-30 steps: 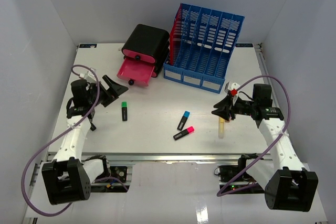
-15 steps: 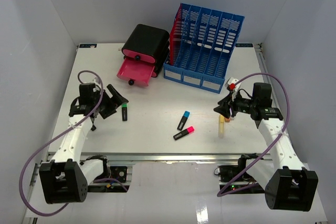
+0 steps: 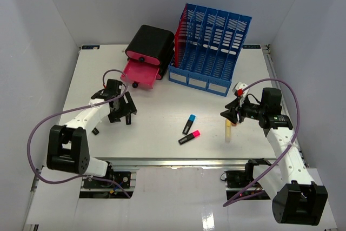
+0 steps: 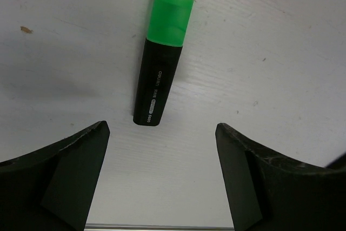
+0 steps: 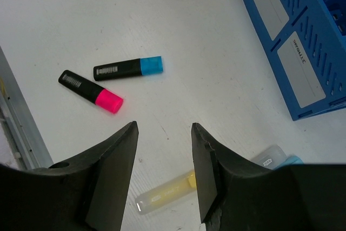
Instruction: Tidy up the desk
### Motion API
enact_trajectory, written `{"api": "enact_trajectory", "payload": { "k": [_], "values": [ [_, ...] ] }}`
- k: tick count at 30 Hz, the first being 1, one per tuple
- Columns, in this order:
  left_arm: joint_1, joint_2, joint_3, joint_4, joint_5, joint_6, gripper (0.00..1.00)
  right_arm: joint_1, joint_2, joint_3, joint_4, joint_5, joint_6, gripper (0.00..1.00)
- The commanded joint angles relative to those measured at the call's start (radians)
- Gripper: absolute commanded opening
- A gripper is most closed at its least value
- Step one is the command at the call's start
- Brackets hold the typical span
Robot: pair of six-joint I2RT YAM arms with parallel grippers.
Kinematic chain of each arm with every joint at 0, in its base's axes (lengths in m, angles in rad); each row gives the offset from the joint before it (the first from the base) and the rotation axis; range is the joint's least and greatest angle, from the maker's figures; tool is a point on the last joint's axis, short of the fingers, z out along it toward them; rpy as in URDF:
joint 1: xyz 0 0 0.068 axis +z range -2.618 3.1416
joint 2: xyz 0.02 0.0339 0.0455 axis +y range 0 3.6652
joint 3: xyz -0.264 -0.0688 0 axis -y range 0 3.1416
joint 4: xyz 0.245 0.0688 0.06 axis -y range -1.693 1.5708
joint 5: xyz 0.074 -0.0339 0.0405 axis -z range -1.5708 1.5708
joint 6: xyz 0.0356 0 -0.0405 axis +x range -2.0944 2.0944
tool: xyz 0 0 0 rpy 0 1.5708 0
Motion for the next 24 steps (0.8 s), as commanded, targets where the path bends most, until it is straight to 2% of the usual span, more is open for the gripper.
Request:
{"api": "enact_trajectory", "payload": {
  "k": [1, 3, 11, 20, 24],
  "values": [
    [-0.024, 0.064, 0.061, 0.021, -0.094, 0.026, 0.89, 0.0, -0.009, -0.008, 0.004, -0.023, -0.02, 0.51],
    [-0.028, 0.086, 0.066, 0.03, -0.102, 0.032, 0.87, -0.001, -0.006, -0.008, 0.0, -0.023, -0.022, 0.51],
    [-0.049, 0.204, 0.128, 0.057, -0.145, 0.079, 0.68, -0.007, 0.008, -0.008, -0.004, -0.026, -0.026, 0.51],
    [-0.059, 0.267, 0.13, 0.068, -0.197, 0.097, 0.64, -0.019, 0.017, -0.01, -0.004, -0.042, -0.027, 0.51],
    [-0.062, 0.263, 0.109, 0.087, -0.195, 0.097, 0.57, -0.021, 0.023, -0.01, -0.004, -0.04, -0.028, 0.51]
  ]
}}
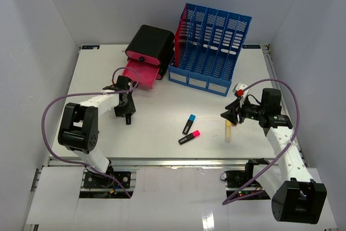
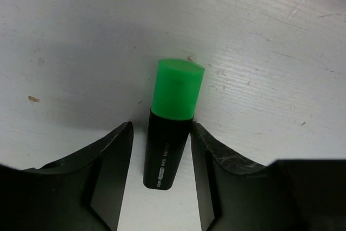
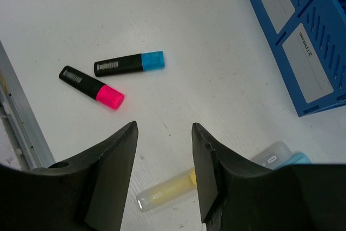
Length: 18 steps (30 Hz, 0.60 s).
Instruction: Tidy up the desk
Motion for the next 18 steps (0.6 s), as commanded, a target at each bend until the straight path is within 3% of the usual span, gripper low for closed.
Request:
{"api": "enact_trajectory", "payload": {
  "k": [1, 7, 13, 18],
  "values": [
    [-0.007, -0.011, -0.009, 0.038, -0.025, 0.009, 0.56, -0.008, 0.008, -0.001, 0.005, -0.024, -0.009, 0.51],
    [-0.009, -0.024, -0.035, 0.062, 0.0, 0.004, 0.41, -0.012, 0.01, -0.001, 0.004, -0.028, -0.009, 0.51],
    [-0.007, -0.096, -0.071, 0.091, 0.084, -0.039, 0.17, -0.02, 0.005, -0.001, 0.002, -0.038, -0.01, 0.51],
    [0.03, -0.201, -0.114, 0.162, 0.32, -0.144, 0.1, -0.027, 0.005, 0.0, -0.005, -0.041, -0.015, 0.51]
  ]
}}
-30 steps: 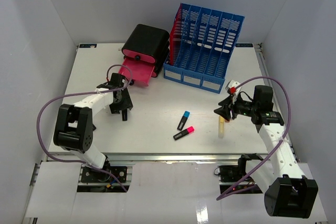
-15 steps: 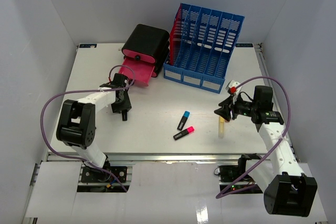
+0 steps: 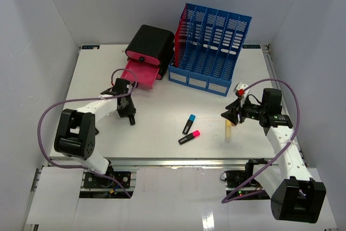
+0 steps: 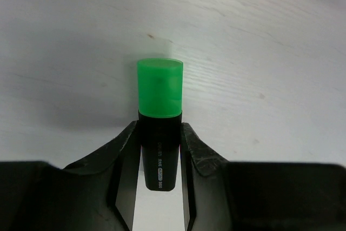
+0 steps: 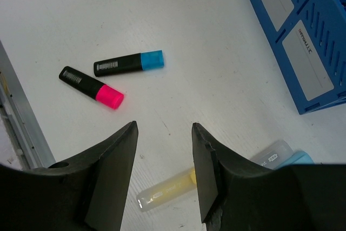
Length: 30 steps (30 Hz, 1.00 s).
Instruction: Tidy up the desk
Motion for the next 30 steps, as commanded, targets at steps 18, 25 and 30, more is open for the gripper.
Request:
{"api": "enact_trajectory", "payload": {
  "k": [18, 25, 30],
  "values": [
    [0.178, 0.045, 0.321, 0.325, 0.598, -0.541, 0.08, -0.028, -0.019, 0.003, -0.017, -0.049, -0.024, 0.51],
    [0.178, 0.214, 0.514, 0.286, 0.558, -0.578, 0.08, -0.032, -0.018, 0.005, -0.022, -0.055, -0.029, 0.51],
    [0.18, 0.265, 0.586, 0.236, 0.506, -0.572, 0.1, -0.034, -0.011, 0.006, -0.024, -0.057, -0.031, 0.51]
  ]
}}
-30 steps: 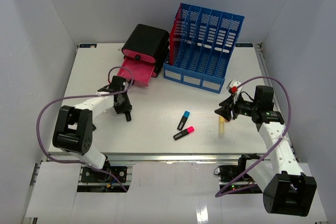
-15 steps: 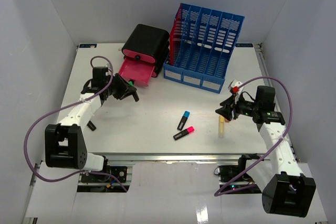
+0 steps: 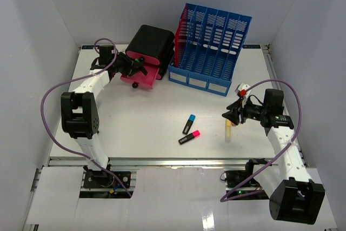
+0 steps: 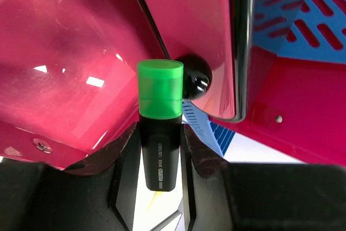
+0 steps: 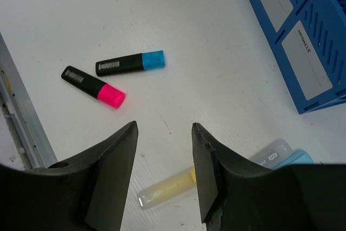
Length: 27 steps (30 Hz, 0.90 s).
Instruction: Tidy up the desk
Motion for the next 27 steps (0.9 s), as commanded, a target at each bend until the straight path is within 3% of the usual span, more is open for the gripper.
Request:
{"api": "enact_trajectory", "payload": {
  "k": [1, 6, 10, 19, 24, 27],
  "values": [
    [0.006, 0.0, 0.084, -0.036, -0.046, -0.024, 0.1, -0.005, 0.0, 0.006, -0.003, -0.027, -0.009, 0.51],
    [0.006, 0.039, 0.091, -0.045, -0.052, -0.026, 0.37, -0.007, 0.005, 0.004, -0.003, -0.027, -0.009, 0.51],
    [0.006, 0.051, 0.071, -0.045, -0.051, -0.02, 0.51, -0.007, 0.01, 0.005, -0.013, -0.037, -0.023, 0.51],
    [0.006, 0.027, 0.049, -0.023, -0.02, 0.012, 0.67, -0.007, 0.011, 0.011, -0.096, -0.128, -0.135, 0.52],
    [0.009, -0.042, 0.049, -0.014, 0.036, 0.108, 0.76, -0.007, 0.018, 0.013, -0.242, -0.197, -0.382, 0.54],
    [0.018, -0.152, 0.002, -0.001, 0.073, 0.195, 0.81, -0.001, 0.043, 0.036, -0.468, -0.236, -0.811, 0.62]
  ]
}}
